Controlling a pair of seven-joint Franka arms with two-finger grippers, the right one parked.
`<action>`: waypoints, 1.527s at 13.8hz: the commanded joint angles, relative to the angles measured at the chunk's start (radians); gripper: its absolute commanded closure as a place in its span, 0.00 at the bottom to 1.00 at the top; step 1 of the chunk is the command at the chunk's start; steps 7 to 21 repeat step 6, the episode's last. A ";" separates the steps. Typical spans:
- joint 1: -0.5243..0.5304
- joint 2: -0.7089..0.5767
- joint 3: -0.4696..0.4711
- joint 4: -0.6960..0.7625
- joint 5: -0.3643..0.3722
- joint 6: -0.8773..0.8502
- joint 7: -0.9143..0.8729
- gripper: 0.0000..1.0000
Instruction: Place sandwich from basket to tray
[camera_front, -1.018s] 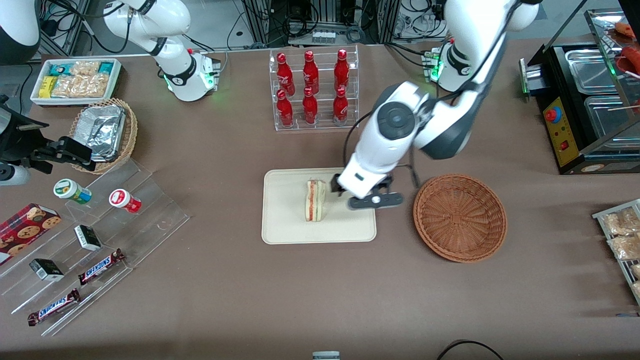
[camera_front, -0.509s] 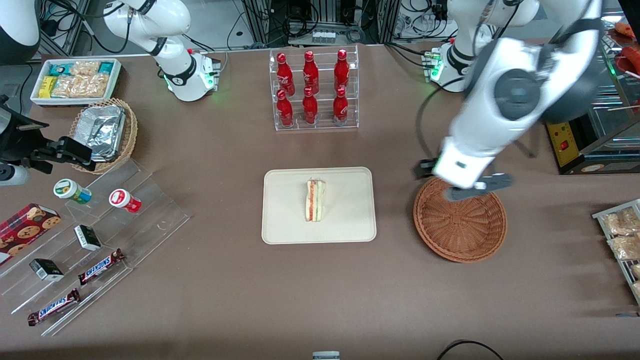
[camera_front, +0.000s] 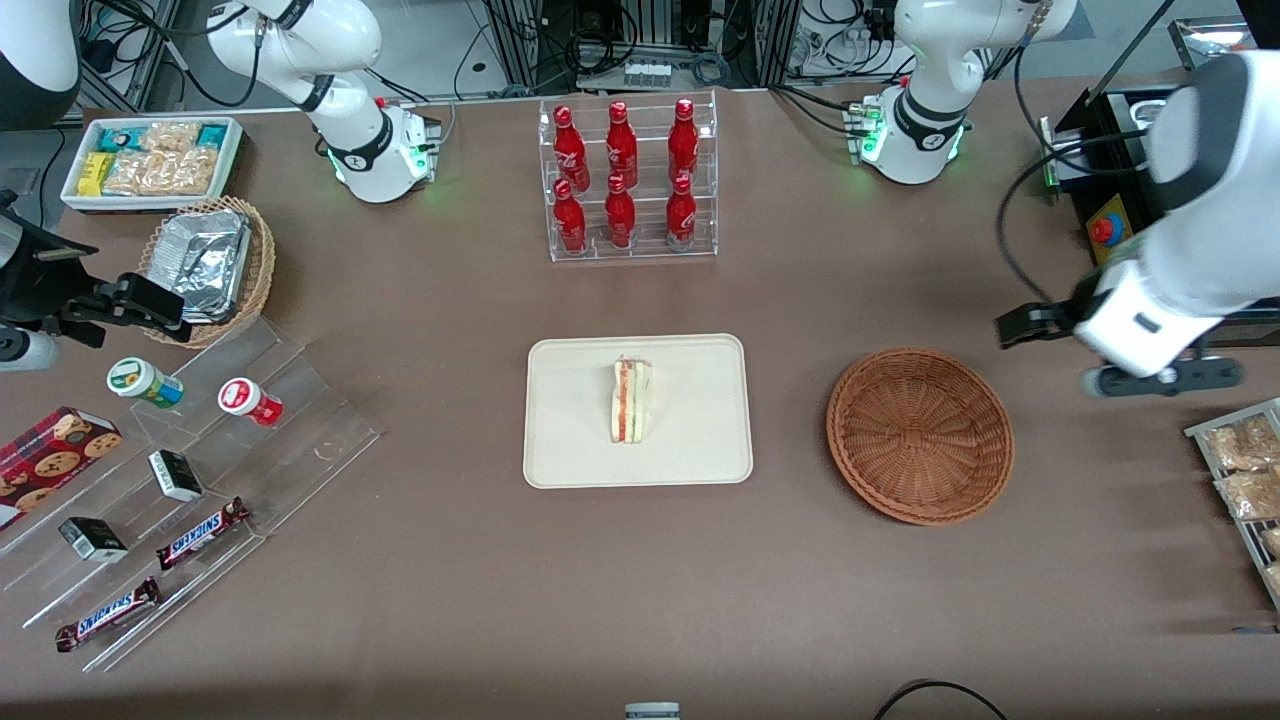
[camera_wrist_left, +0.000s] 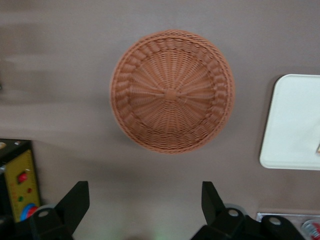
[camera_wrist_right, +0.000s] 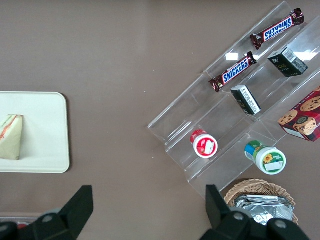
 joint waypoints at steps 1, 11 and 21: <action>0.016 -0.039 -0.013 -0.005 -0.005 -0.011 0.036 0.01; 0.006 -0.002 -0.018 0.083 0.004 -0.025 0.034 0.01; 0.006 -0.002 -0.018 0.083 0.004 -0.025 0.034 0.01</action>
